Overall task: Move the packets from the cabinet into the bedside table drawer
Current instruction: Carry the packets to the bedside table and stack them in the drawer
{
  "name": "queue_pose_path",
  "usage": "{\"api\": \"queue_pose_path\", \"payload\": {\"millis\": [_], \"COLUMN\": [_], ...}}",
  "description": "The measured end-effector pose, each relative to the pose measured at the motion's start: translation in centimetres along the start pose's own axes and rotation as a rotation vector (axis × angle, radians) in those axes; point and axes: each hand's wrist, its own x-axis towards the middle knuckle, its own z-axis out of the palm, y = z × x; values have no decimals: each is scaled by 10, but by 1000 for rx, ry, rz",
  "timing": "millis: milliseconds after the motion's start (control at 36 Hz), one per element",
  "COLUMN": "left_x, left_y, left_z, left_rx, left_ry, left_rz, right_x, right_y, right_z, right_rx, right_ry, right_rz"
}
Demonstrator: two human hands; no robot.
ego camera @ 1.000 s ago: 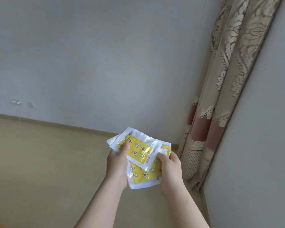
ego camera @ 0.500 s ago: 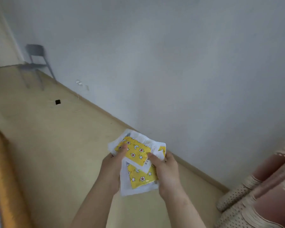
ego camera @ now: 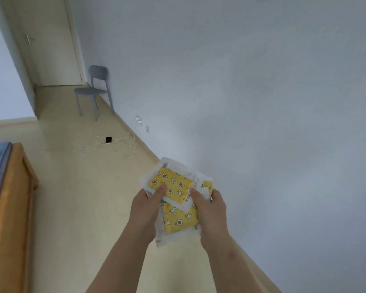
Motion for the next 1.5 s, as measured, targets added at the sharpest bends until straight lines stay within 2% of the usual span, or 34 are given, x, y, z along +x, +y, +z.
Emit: {"api": "queue_pose_path", "payload": {"millis": [194, 556, 833, 1000, 1222, 1500], "left_x": [105, 352, 490, 588, 717, 888], "left_y": [36, 124, 188, 239, 344, 415], "left_z": [-19, -27, -103, -167, -253, -350], "left_rx": [-37, -100, -172, -221, -244, -236], "left_ry": [156, 320, 632, 649, 679, 705], "left_rz": [51, 104, 104, 137, 172, 99], "right_x": [97, 348, 460, 527, 604, 714], "right_y": [-3, -27, -4, 15, 13, 38], "right_z": [75, 237, 402, 522, 697, 868], "right_rx": [-18, -103, -246, -279, -239, -235], "right_ry": [-143, -374, -575, -607, -649, -651], "right_rz": [96, 115, 201, 181, 190, 273]}}
